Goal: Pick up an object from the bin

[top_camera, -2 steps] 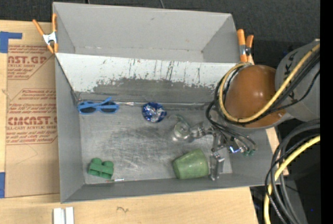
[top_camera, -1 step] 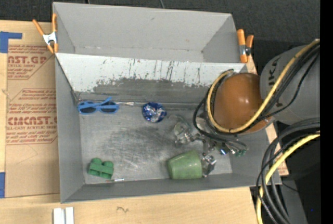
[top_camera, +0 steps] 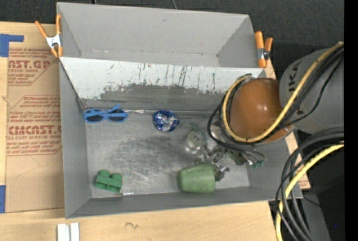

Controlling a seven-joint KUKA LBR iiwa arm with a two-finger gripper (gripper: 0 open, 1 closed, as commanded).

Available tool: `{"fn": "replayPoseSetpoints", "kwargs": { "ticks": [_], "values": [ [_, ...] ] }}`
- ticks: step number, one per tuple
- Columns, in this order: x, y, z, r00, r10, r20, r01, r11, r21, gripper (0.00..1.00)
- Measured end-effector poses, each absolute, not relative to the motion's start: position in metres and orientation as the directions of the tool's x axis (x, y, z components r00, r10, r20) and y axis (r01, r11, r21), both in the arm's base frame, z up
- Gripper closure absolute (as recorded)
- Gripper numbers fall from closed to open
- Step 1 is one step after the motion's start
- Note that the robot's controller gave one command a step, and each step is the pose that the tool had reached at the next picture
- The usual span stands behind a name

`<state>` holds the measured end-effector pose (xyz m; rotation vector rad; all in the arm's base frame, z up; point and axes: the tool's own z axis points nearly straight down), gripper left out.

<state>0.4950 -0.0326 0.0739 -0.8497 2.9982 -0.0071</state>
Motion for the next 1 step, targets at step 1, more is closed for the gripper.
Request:
{"fn": "replayPoseSetpoints", "kwargs": {
  "ticks": [1],
  "values": [
    [0.4924, -0.0333, 0.2392, -0.863, -0.506, -0.008, -0.506, 0.863, -0.005, 1.0]
  ]
}}
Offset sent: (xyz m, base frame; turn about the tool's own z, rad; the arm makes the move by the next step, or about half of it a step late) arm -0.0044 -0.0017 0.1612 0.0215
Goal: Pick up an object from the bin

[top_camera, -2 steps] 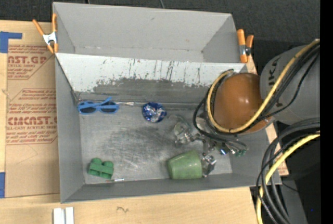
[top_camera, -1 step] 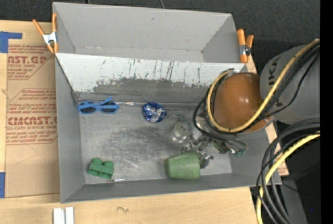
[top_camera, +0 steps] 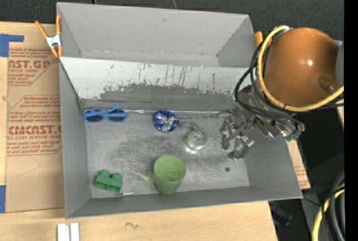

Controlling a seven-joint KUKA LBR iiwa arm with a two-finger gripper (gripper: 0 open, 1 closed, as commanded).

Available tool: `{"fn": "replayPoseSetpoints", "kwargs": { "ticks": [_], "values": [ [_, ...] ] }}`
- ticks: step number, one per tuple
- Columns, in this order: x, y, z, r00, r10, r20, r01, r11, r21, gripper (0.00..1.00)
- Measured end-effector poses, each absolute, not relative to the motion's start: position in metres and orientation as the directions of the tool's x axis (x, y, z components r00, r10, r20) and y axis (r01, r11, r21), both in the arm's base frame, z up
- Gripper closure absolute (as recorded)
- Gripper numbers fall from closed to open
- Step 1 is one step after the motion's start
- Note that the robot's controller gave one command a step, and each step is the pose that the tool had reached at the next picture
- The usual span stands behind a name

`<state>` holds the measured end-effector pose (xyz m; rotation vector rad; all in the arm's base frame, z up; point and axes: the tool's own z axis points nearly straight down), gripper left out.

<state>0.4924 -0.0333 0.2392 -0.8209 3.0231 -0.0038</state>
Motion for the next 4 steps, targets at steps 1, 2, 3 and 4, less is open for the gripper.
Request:
{"fn": "replayPoseSetpoints", "kwargs": {
  "ticks": [1, 2, 3, 4],
  "values": [
    [0.489, -0.03, 0.148, -0.855, -0.518, 0.005, -0.518, 0.855, 0.006, 1.0],
    [0.531, -0.024, 0.215, -0.769, -0.639, -0.007, -0.639, 0.769, -0.004, 1.0],
    [0.53, -0.025, 0.213, -0.77, -0.638, -0.003, -0.638, 0.77, 0.0, 0.0],
    [0.505, -0.007, 0.072, -0.614, -0.789, -0.001, -0.789, 0.614, 0.005, 0.0]
  ]
}}
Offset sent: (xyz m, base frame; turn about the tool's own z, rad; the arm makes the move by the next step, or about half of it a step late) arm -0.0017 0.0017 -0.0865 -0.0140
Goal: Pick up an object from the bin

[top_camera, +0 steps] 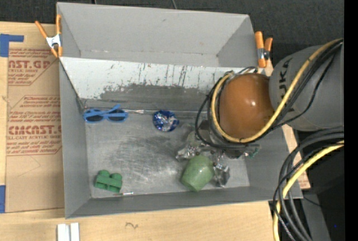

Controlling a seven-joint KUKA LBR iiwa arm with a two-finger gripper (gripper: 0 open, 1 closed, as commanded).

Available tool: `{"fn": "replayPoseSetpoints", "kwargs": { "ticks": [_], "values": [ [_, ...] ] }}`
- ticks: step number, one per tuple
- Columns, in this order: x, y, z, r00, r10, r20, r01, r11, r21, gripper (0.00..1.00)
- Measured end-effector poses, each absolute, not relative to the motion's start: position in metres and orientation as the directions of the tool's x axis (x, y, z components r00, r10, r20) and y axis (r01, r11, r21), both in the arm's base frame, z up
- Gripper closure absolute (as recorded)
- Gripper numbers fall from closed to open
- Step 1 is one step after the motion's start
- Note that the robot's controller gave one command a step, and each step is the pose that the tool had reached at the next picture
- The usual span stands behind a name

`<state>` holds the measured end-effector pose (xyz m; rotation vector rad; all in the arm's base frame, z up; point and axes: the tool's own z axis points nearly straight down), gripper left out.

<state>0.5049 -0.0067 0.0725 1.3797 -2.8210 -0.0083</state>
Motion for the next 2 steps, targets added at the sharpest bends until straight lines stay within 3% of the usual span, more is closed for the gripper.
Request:
{"fn": "replayPoseSetpoints", "kwargs": {
  "ticks": [1, 2],
  "values": [
    [0.508, -0.007, 0.077, -0.615, -0.788, -0.008, -0.788, 0.615, -0.003, 1.0],
    [0.521, -0.009, 0.188, -0.609, -0.793, -0.006, -0.793, 0.609, -0.006, 1.0]
  ]
}}
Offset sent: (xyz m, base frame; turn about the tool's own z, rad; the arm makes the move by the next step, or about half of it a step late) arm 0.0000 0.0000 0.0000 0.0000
